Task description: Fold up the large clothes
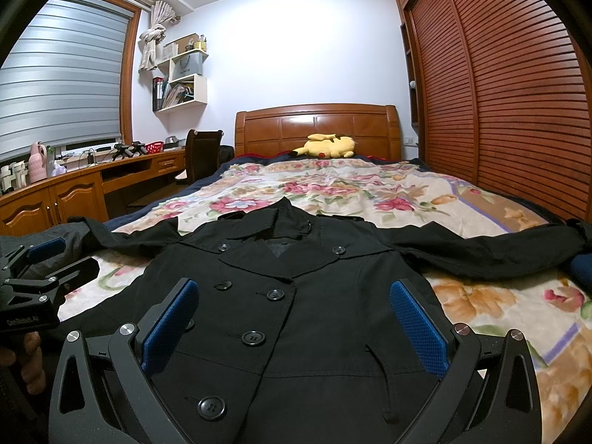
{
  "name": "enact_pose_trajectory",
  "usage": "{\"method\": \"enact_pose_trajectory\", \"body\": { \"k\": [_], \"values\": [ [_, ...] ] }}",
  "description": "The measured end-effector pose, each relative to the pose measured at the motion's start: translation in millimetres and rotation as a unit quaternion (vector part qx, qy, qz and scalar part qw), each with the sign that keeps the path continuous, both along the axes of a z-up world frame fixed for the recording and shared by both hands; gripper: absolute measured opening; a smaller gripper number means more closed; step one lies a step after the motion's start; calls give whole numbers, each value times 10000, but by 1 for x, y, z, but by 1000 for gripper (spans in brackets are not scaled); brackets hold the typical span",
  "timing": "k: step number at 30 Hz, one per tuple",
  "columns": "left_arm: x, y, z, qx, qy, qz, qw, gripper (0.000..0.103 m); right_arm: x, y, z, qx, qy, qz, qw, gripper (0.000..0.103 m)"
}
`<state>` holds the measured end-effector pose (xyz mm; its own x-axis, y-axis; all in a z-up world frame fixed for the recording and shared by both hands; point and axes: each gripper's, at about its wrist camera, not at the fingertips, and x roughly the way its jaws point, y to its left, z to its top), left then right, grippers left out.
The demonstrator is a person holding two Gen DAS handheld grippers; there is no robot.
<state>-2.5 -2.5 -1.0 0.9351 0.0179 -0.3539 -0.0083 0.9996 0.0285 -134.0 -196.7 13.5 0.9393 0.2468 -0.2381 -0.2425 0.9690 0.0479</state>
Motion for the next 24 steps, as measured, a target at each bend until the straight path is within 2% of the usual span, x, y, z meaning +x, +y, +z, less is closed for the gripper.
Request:
{"method": "enact_pose_trajectory", "body": {
  "k": [24],
  "values": [
    [0, -2, 3, 7, -23, 2, 10000, 103, 0, 0, 0, -3, -3, -4, 10000, 103]
  ]
}}
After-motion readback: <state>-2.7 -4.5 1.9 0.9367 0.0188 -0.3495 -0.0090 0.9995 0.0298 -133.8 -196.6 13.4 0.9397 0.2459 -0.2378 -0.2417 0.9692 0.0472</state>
